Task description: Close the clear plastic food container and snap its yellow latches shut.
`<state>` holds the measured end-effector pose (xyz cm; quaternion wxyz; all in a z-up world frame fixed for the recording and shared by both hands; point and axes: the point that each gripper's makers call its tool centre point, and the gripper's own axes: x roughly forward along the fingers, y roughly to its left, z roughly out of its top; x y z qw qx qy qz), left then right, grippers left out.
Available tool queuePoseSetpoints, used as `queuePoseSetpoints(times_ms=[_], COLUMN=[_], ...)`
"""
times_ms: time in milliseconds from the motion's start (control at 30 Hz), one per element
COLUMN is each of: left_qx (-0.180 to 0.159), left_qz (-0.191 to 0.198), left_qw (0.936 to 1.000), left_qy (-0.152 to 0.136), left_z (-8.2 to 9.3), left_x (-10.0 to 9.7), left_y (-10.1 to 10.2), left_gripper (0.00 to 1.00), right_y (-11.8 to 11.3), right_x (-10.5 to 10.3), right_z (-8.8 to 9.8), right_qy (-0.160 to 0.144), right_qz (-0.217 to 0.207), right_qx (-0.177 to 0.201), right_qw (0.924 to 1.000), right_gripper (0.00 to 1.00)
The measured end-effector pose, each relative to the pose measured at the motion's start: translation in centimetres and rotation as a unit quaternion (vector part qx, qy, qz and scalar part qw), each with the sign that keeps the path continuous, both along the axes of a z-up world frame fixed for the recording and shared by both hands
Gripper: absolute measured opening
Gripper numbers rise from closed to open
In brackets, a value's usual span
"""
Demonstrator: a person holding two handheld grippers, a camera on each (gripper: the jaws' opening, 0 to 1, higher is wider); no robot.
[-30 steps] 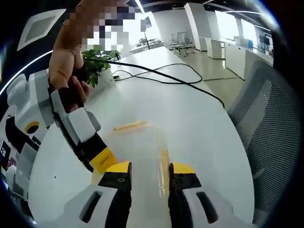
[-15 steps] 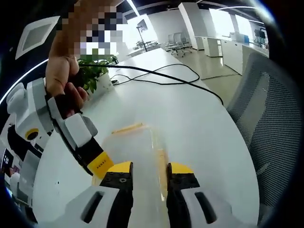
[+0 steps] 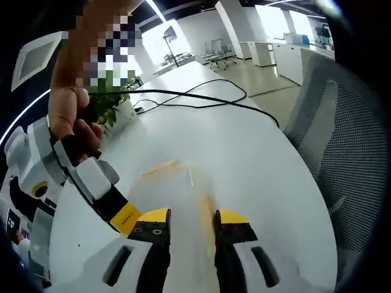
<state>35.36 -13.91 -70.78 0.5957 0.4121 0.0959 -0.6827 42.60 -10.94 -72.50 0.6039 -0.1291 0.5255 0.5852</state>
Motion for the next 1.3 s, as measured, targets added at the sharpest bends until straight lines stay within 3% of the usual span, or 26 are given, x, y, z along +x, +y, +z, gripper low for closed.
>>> queuePoseSetpoints(times_ms=[333,433,533,600,633,700,833,1133,1300], left_qx=[0.033,0.054,0.063,0.067,0.067,0.061,0.064,0.063,0.053], left_qz=[-0.007,-0.007,0.001,0.005,0.012,0.02,0.019,0.022,0.028], left_qw=[0.9993,0.9985,0.998,0.9977,0.9976,0.9979,0.9978,0.9969,0.9972], left_qy=[0.013,0.002,0.008,-0.004,-0.015,0.002,0.0,-0.04,-0.046], left_z=[0.0,-0.3,-0.5,-0.5,-0.5,-0.4,-0.4,-0.7,-0.7], left_x=[-0.3,-0.5,-0.7,-0.3,0.1,0.1,0.0,-0.2,0.1], left_y=[0.5,1.0,1.4,1.7,1.7,1.5,1.6,1.6,1.6], left_gripper=[0.22,0.26,0.32,0.3,0.28,0.27,0.27,0.28,0.28], right_y=[0.3,0.3,0.4,0.4,0.5,0.5,0.5,0.5,0.5], right_x=[-0.2,-0.3,-0.4,-0.4,-0.4,-0.4,-0.3,-0.3,-0.3], right_z=[0.1,0.0,0.1,0.1,0.0,0.1,0.1,0.2,0.2], right_qy=[-0.014,-0.015,-0.019,-0.021,-0.022,-0.024,-0.026,-0.031,-0.033], right_qz=[0.0,0.002,0.006,0.007,0.008,0.009,0.007,0.005,0.005], right_qx=[0.017,0.016,0.014,0.014,0.013,0.013,0.014,0.016,0.014], right_qw=[0.9998,0.9998,0.9997,0.9997,0.9996,0.9996,0.9995,0.9994,0.9993], right_gripper=[0.36,0.35,0.35,0.35,0.35,0.35,0.35,0.35,0.35])
